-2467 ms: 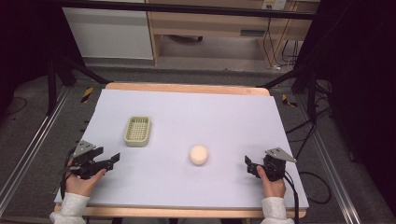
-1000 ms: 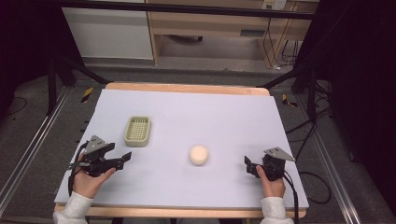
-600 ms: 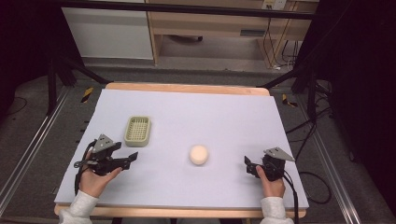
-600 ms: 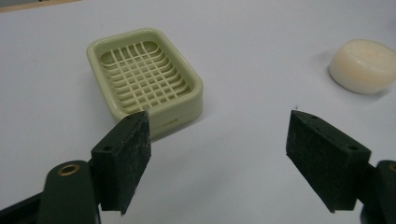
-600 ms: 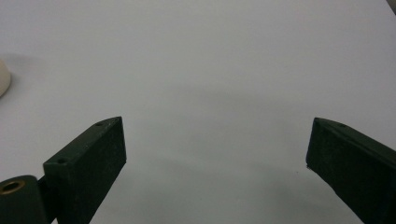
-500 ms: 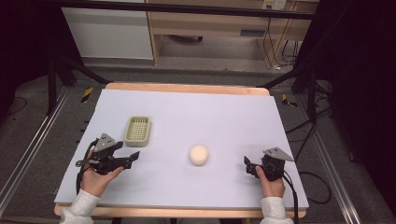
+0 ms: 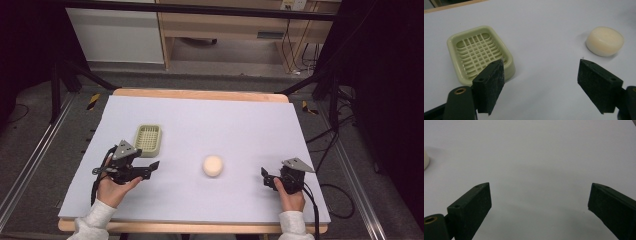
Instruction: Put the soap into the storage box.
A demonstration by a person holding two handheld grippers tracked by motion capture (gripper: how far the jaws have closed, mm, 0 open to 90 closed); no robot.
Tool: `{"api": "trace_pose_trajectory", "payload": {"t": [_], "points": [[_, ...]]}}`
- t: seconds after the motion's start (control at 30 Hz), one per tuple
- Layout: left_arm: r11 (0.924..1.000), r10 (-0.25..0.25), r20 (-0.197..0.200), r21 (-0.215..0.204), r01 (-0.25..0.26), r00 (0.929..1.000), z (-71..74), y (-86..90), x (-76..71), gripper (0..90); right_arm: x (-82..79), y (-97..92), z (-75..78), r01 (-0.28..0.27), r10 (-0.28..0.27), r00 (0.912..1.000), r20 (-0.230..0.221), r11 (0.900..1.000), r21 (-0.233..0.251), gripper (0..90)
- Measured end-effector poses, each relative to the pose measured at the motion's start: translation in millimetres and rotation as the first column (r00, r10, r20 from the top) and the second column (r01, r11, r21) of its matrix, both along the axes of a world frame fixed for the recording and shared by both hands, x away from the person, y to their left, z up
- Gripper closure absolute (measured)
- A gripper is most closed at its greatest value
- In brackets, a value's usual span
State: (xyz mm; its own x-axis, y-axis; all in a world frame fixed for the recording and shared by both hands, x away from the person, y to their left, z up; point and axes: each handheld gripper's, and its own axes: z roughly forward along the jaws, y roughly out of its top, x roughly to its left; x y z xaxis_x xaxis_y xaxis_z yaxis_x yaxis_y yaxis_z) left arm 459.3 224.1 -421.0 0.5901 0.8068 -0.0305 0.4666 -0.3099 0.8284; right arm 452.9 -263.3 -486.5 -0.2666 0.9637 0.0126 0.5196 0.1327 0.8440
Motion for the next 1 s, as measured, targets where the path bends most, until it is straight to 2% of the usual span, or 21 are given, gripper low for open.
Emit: {"api": "trace_pose_trajectory", "payload": {"t": [0.4, 0.57, 1.0], "points": [[0.9990, -0.044, 0.001, -0.002, 0.044, 0.9990, 5.6, -27.5, 6.4, 21.2, 0.2, -0.4, 0.1, -0.001, 0.001, 1.0000, -0.003, 1.0000, 0.004, 5.3], [0.9973, -0.072, -0.001, 0.014, 0.072, 0.9974, 7.3, -40.9, 9.1, 20.9, 0.2, -0.7, -0.1, -0.002, 0.002, 1.0000, 0.000, 1.0000, 0.003, 5.3], [0.9955, -0.093, -0.005, 0.014, 0.094, 0.9956, 7.0, -56.5, 12.2, 20.8, -0.2, -0.2, 0.0, 0.002, -0.002, 1.0000, 0.002, 1.0000, 0.000, 5.2]]}}
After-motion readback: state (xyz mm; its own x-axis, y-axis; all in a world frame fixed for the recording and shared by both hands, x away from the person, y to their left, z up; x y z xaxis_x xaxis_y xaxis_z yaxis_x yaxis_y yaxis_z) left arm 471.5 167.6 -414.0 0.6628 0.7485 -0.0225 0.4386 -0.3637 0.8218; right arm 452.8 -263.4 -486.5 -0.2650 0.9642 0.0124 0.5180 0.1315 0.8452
